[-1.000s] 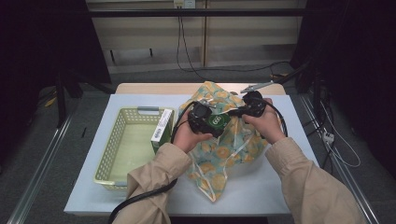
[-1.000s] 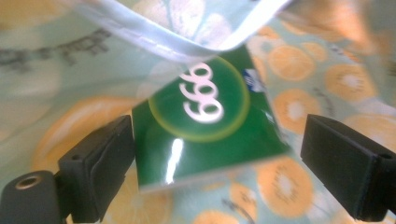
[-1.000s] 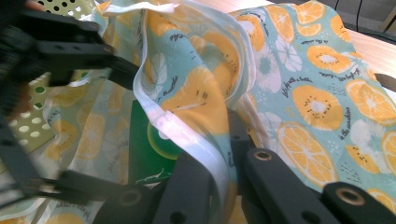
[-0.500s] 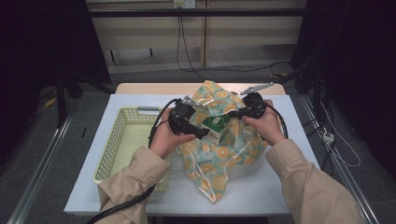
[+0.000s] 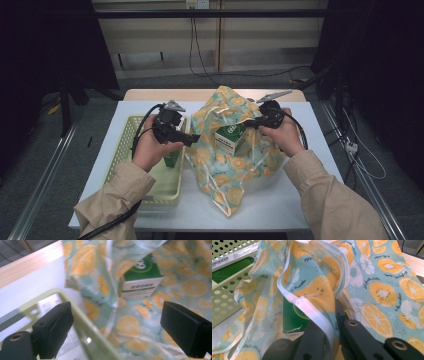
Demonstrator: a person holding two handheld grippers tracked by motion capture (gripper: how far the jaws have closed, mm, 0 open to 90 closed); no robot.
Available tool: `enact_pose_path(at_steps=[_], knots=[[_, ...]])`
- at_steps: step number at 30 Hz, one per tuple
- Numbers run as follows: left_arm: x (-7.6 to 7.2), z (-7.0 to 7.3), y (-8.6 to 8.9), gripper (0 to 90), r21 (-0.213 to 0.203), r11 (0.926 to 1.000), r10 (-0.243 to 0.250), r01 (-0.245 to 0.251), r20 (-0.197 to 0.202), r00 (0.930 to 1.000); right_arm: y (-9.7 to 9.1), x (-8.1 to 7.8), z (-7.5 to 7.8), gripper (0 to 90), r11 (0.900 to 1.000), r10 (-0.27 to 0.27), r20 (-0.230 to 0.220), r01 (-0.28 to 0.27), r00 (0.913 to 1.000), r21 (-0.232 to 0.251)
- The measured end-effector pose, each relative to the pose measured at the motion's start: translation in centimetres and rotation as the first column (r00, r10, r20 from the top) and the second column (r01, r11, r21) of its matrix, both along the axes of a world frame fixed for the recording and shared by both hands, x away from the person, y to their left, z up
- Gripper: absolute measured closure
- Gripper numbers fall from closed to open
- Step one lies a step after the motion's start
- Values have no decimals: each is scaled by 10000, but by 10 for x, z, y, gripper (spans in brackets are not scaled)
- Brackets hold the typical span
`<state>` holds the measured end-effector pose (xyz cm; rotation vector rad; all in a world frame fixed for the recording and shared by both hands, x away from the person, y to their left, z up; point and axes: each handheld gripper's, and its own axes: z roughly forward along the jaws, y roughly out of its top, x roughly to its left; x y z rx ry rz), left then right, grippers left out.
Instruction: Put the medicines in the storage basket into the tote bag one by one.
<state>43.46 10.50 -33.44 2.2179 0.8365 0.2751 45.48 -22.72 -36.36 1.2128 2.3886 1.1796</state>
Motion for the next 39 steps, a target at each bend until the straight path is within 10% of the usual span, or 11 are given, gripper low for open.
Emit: enact_pose_path(at_steps=[26,39], knots=[[-1,-34,38,162,520,9925,1117,-1109,-131,9937,-3,0,1,895,10000,-48,22,48,10000,41],[-1,-59,51,509,683,9802,1923,-1857,-1077,9754,-4,-1,2,895,10000,-75,30,75,10000,36]])
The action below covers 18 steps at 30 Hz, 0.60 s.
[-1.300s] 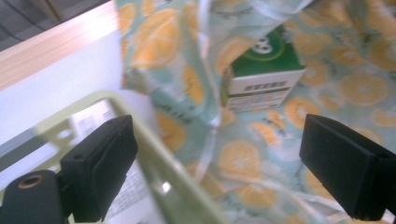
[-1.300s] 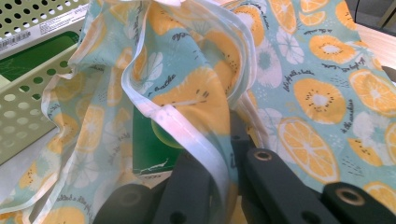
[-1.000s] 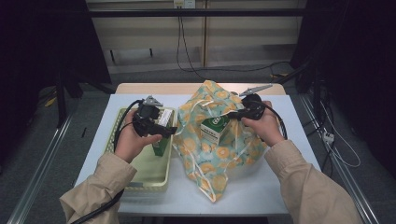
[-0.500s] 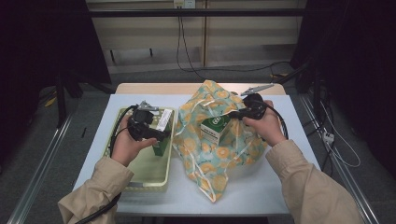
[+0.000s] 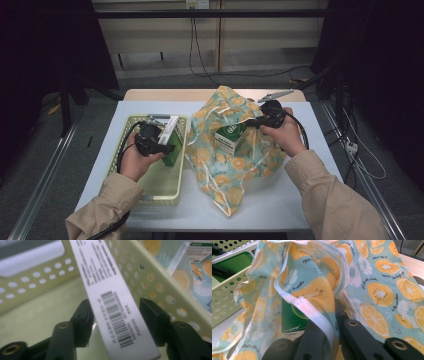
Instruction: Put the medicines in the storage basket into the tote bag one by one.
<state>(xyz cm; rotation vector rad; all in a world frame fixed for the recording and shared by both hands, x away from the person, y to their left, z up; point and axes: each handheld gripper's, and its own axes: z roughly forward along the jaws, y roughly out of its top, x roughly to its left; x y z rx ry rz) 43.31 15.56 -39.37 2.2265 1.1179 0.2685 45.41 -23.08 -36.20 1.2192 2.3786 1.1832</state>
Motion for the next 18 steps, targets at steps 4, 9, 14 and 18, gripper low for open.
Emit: enact_pose_path(at_steps=[4,9,14,18], knots=[[0,1,7,622,28,9988,487,-487,-4,9988,1,1,-1,895,10000,1,-14,-1,10000,11],[0,10,20,630,-633,9938,909,-916,-134,9958,1,2,-3,895,10000,-33,-39,33,10000,4],[-5,32,30,632,-1131,9899,881,-856,169,9960,3,3,-5,895,10000,-25,-50,25,10000,26],[-7,50,36,633,-1475,9859,863,-787,456,9952,3,2,-4,895,10000,-44,-29,44,10000,17]])
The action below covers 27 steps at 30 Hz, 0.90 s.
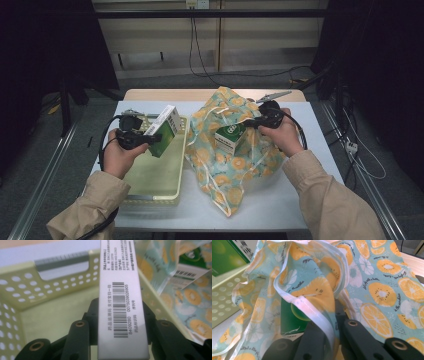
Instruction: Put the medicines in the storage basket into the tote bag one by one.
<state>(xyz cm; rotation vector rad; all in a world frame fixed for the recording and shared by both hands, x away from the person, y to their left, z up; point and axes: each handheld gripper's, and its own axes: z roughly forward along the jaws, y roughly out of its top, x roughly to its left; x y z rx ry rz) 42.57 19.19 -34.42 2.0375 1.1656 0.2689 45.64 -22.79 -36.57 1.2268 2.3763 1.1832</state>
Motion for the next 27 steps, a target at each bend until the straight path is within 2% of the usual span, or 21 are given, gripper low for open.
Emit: enact_pose_path(at_steps=[3,7,13,15,18,19,21,23,26,27], knots=[[-2,14,1,633,24,9998,-210,210,256,9995,-2,0,1,895,10000,-52,-2,52,10000,21],[-5,34,-2,633,-157,9990,-414,423,590,9974,-5,0,1,895,9999,-120,-13,120,9999,28],[-13,56,-14,633,-118,9946,-1013,1031,1026,9896,-5,2,1,895,9999,-133,-7,133,9999,67],[-17,58,-22,633,-271,9899,-1353,1389,1072,9850,-5,2,0,895,9999,-135,-35,135,9999,61],[-23,58,-37,633,-9,9806,-1945,1959,1137,9743,-5,2,-1,895,9999,-120,-54,121,9999,72],[-26,57,-42,633,-63,9776,-2085,2105,1134,9714,-6,3,-1,895,9999,-128,-32,128,9999,52],[-29,55,-53,632,-183,9676,-2484,2517,1069,9627,-7,3,-1,895,9999,-157,-47,157,9999,43],[-32,51,-64,632,-69,9570,-2880,2901,977,9526,-8,3,-1,895,9998,-181,-59,181,9998,92],[-34,44,-79,632,32,9453,-3255,3263,779,9423,-8,3,0,895,9998,-194,-76,194,9998,95],[-35,42,-83,631,27,9394,-3420,3428,734,9368,-8,3,0,895,9998,-186,-74,186,9998,108]])
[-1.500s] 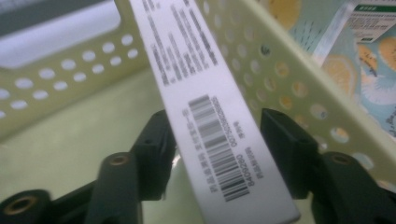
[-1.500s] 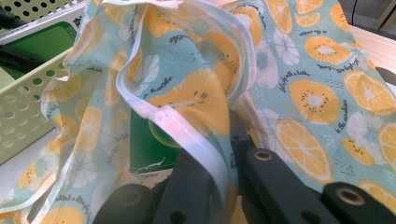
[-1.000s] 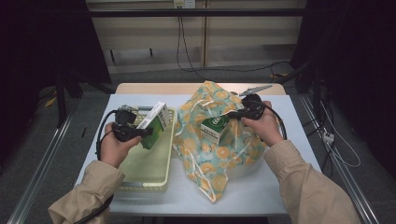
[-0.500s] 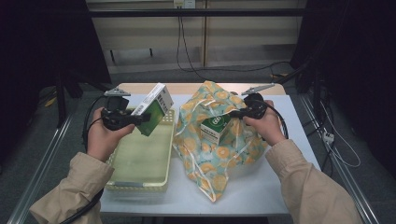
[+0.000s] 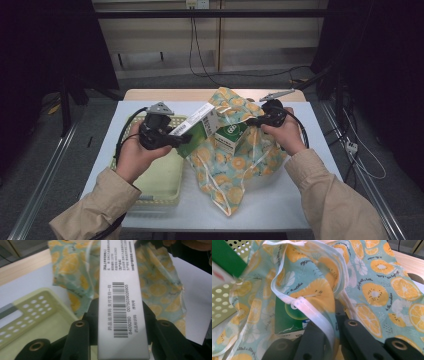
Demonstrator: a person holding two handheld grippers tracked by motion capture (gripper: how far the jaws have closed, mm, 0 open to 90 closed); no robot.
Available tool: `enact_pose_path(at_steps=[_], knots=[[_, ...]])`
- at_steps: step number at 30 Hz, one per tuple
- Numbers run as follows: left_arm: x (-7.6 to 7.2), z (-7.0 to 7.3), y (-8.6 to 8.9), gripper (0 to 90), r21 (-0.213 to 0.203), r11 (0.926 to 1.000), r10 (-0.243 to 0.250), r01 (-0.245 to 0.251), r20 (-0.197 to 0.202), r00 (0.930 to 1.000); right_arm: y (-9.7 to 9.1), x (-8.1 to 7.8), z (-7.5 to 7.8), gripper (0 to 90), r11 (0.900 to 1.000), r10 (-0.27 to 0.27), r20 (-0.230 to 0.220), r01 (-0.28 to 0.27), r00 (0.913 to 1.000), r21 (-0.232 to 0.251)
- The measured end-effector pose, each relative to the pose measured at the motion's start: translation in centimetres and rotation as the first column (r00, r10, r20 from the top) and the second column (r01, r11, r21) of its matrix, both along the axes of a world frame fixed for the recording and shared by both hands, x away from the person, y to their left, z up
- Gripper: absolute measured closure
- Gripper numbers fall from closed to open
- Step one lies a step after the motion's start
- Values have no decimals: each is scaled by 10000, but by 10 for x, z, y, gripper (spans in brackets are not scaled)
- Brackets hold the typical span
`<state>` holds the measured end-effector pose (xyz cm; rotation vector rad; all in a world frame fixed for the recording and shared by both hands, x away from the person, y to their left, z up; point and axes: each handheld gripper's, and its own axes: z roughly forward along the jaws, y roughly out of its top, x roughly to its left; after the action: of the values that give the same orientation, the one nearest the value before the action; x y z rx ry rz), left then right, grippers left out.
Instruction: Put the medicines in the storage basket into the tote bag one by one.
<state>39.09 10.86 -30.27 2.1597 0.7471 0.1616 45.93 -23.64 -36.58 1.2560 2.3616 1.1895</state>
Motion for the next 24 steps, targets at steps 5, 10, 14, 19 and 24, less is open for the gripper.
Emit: enact_pose_path(at_steps=[5,10,14,19,24], knots=[[-3,-10,-19,631,182,9984,-524,528,-203,9984,-1,-1,2,895,10000,38,18,-38,10000,33],[-2,-17,-30,631,250,9966,-782,791,-352,9963,-2,-1,3,895,10000,26,70,-26,10000,37],[-3,-22,-35,631,335,9947,-958,973,-437,9944,-3,-1,4,895,10000,27,107,-28,9999,66],[-5,-27,-41,631,438,9907,-1264,1290,-590,9902,-3,-1,4,895,10000,7,68,-7,10000,75],[-4,-38,-48,630,684,9881,-1324,1375,-746,9884,-3,-2,5,895,10000,0,94,-1,10000,90]])
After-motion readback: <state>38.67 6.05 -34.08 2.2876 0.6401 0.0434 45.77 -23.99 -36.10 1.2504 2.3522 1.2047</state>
